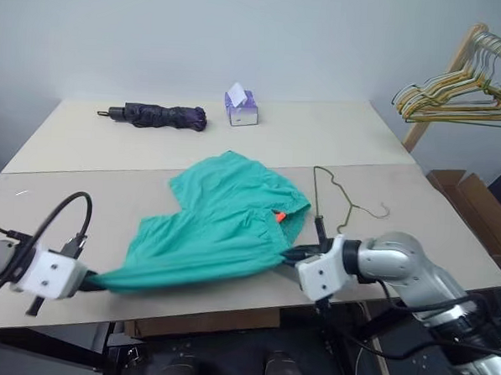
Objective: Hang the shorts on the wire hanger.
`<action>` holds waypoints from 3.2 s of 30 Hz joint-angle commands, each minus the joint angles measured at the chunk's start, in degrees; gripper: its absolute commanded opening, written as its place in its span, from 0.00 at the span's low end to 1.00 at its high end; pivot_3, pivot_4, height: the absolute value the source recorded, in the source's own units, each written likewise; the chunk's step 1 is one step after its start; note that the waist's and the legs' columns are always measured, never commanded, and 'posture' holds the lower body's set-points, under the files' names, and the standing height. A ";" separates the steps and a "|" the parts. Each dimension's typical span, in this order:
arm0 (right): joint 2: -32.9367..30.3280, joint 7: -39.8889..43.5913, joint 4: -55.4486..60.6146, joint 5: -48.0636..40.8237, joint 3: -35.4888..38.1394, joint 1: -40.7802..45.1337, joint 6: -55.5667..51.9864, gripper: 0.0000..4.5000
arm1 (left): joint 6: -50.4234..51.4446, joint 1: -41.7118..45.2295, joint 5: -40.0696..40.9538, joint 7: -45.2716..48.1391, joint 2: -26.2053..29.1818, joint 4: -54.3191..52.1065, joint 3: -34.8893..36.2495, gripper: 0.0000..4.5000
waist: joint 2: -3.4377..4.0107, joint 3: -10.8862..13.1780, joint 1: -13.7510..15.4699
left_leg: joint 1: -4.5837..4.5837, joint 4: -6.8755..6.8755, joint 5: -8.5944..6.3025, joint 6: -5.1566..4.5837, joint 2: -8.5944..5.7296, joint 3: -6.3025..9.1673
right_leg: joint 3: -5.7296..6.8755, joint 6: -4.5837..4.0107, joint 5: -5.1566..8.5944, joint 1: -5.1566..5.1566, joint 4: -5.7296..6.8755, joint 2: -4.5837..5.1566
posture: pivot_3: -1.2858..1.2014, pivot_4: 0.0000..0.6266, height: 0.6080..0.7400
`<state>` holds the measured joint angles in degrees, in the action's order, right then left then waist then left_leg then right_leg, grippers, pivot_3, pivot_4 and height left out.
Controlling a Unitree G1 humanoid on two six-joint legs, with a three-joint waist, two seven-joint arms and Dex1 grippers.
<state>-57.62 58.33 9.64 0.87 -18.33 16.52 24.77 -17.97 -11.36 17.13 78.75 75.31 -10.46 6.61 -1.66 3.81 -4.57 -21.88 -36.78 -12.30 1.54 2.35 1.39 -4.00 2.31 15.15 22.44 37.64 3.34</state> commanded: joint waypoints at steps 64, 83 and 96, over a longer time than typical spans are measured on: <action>15.13 -48.56 -70.29 37.59 -14.22 31.61 38.37 0.00 | -0.82 16.92 1.43 0.21 -2.93 6.31 -10.89 0.00 | 0.04 -0.14 -2.18 | 0.55 0.31 0.10 0.09 -0.33 0.18 | -0.21 0.02 0.02 -0.30 0.21 0.12 | 0.53 0.05 1.00; 9.26 -34.13 -48.14 23.70 -10.29 14.63 36.79 0.33 | 8.47 -0.11 2.48 1.00 -2.77 -9.12 -4.06 0.15 | -0.05 -0.05 -0.10 | 0.63 0.23 -0.02 -0.11 -0.30 -0.01 | -0.33 -0.04 0.08 -0.38 0.15 0.12 | 0.53 0.08 1.00; 6.42 -21.80 -40.40 10.81 -3.78 8.06 27.94 1.00 | 17.66 7.60 11.30 3.84 -13.04 -5.08 -6.24 1.00 | -0.12 -0.01 1.00 | 0.71 0.21 -0.08 -0.20 -0.23 -0.13 | -0.42 -0.07 0.10 -0.44 0.09 0.07 | 0.53 0.09 1.00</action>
<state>-50.03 34.84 -32.07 14.90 -24.28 24.87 54.33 -2.01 -4.98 24.77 81.84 62.71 -14.09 -1.87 -1.78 3.80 -3.57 -21.16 -36.57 -12.38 1.33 2.12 1.25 -4.43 2.24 15.25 22.00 37.73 3.41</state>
